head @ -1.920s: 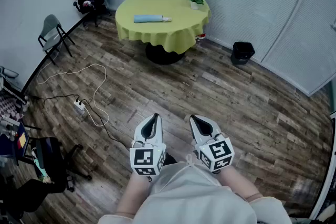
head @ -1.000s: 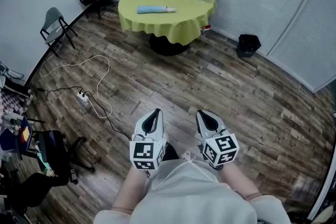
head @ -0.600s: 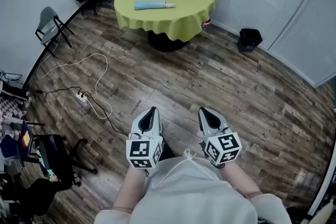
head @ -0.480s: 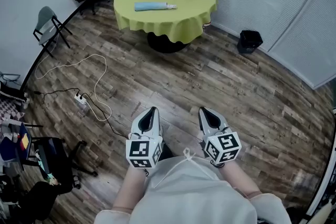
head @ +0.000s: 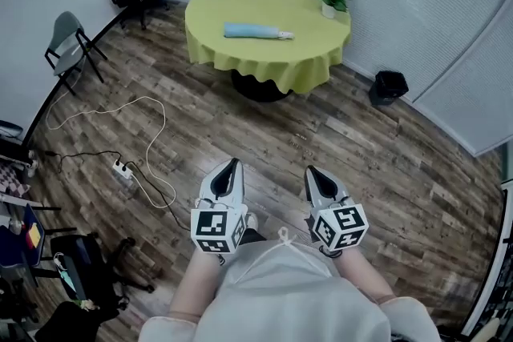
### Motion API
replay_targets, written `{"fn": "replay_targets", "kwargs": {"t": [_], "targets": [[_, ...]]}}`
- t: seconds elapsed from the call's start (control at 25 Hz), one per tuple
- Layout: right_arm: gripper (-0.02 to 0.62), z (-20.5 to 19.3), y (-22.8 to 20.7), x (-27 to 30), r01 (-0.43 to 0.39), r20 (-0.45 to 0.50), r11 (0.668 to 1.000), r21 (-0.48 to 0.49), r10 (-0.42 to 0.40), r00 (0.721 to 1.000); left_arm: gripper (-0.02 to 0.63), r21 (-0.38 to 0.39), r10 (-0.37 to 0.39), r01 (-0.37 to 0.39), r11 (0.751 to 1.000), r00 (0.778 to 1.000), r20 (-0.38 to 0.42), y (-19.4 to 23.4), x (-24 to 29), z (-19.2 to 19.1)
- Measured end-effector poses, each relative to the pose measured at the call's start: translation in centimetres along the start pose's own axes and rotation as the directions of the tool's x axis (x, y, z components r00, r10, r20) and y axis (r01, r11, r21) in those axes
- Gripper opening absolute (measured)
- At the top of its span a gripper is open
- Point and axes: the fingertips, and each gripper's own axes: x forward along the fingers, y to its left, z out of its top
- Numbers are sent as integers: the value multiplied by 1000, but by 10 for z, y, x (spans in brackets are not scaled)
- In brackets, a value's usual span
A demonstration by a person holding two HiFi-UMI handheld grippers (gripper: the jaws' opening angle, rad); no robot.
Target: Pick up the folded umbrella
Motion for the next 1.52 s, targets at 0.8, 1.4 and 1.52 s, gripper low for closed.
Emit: {"fn": "replay_targets", "kwargs": {"t": [0.8, 1.4, 1.52], "targets": [[-2, 23, 11, 227, -34, -95, 999, -16, 32, 995, 6, 2, 24, -23, 1000, 999, -33, 157, 136, 16], [-2, 131, -147, 430, -125, -95, 992, -26, 122, 988, 6, -43, 25, -27, 999, 999, -42, 178, 392, 84], [-2, 139, -168, 458, -145, -99, 989, -24, 142, 985, 6, -30, 16, -17, 999, 999, -29, 177, 428, 89]]}}
